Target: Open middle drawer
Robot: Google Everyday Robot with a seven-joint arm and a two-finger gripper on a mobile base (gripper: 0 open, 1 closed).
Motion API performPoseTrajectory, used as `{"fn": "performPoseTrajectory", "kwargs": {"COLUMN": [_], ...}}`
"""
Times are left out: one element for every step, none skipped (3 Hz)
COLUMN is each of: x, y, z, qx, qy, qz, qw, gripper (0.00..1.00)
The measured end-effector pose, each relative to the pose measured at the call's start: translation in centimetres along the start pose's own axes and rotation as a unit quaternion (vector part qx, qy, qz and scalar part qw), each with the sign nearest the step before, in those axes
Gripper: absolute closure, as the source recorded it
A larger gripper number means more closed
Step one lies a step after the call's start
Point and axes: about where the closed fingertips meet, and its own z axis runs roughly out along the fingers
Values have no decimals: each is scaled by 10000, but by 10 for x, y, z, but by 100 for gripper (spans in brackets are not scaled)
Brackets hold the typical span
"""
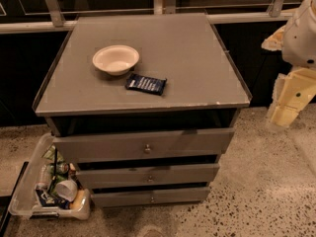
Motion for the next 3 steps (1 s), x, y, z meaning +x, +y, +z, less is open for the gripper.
{"fn": "performPoseTrajectory", "kwargs": {"x": [0, 1, 2], "y": [-3, 3, 28], "z": [-3, 10, 40], "qx": [75, -18, -54], "qy": [20, -288, -829], "qz": [5, -78, -327], "qw": [10000, 9996, 9960], "gripper": [0, 0, 0]}}
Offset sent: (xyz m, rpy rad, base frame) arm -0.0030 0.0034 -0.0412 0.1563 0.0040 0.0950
